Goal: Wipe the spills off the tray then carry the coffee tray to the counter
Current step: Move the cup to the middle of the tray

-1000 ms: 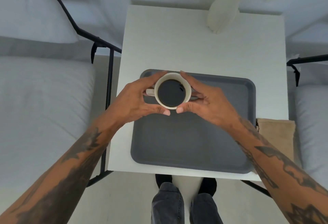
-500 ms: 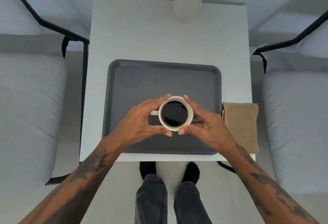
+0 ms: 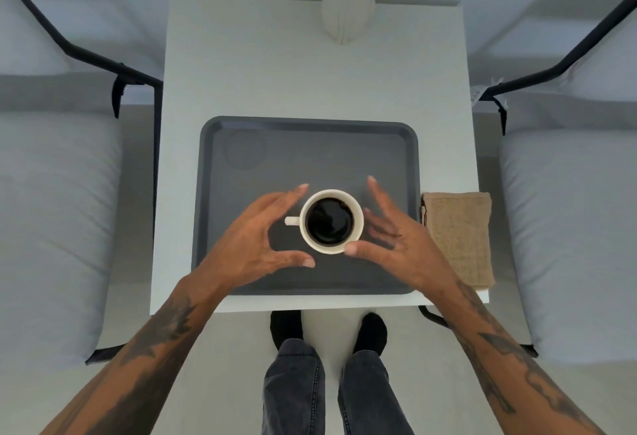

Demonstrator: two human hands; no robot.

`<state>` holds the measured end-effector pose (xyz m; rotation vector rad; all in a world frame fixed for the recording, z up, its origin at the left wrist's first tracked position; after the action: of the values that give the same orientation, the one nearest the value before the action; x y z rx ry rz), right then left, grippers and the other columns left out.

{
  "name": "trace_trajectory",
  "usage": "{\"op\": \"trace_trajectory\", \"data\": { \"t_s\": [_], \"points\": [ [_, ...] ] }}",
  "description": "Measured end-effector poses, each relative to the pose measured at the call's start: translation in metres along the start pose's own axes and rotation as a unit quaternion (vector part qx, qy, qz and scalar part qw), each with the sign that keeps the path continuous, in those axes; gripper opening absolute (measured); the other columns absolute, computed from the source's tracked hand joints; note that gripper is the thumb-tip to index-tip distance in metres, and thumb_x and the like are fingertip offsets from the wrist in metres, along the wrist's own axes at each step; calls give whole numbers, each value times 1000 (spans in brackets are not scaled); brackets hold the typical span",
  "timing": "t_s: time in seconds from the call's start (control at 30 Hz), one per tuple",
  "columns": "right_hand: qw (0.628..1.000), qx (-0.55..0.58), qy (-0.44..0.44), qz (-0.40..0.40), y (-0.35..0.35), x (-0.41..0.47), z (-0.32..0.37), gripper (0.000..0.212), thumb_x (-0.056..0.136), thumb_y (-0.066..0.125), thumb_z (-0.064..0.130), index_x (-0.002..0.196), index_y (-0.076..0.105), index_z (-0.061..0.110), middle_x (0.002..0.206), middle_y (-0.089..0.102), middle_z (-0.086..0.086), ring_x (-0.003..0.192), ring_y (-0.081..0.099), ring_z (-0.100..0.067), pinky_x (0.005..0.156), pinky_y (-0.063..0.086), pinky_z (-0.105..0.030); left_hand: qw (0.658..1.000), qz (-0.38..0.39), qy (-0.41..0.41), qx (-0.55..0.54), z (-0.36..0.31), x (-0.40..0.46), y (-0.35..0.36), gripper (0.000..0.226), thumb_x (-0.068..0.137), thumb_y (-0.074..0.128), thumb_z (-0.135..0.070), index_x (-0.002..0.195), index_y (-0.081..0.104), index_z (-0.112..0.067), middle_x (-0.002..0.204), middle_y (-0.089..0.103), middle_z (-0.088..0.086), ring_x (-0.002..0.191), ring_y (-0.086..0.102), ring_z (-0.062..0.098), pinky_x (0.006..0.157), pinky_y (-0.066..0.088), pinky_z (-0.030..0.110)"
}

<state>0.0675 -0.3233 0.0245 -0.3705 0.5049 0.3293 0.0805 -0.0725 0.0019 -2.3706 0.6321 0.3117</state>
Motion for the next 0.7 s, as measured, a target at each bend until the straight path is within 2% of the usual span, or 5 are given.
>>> {"op": "trace_trajectory", "data": {
  "t_s": [0.1,0.17,0.3,0.47,0.7],
  "points": [
    [972,-108,16,-207,-27,-16,-18,55,85,68,43,136,49,37,136,49,6,112,59,-10,86,53,-28,976,-204,-71,38,25,-35,-21,69,77,74,-53,140,50,-35,139,49,-3,131,42,13,103,35,18],
    [936,-192,61,-289,-35,-23,-38,39,90,64,37,126,58,24,124,50,-5,104,59,-22,82,53,-35,941,-295,-159,40,43,-56,-27,60,82,67,-51,134,54,-24,131,51,9,122,49,25,100,46,34],
    [918,-257,116,-278,-29,-21,-59,44,89,65,34,126,52,15,121,45,-16,101,49,-23,79,45,-31,933,-251,-256,0,63,-68,-15,77,79,68,-55,142,43,-17,133,47,15,108,58,31,82,53,38],
    [914,-260,53,-308,-14,-19,-50,63,77,73,47,130,51,20,126,42,-11,112,43,-22,87,46,-34,929,-266,-256,-4,59,-61,-1,92,73,77,-56,147,33,-25,137,42,12,122,48,29,96,50,45],
    [954,-259,-68,-136,40,-7,-33,94,66,74,65,144,36,29,141,41,7,127,31,-4,106,31,-30,935,-254,-248,16,64,-63,4,98,70,82,-51,150,29,-27,139,38,13,127,43,31,96,47,43]
  ]
}}
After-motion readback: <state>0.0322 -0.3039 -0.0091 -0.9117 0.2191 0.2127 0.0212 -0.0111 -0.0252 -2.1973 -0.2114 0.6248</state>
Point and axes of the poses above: each hand's wrist, its own x-axis towards the middle knuckle, its own y-axis out of the palm, z = x × y, the point moved 2 cm from there along x, towards the middle knuckle
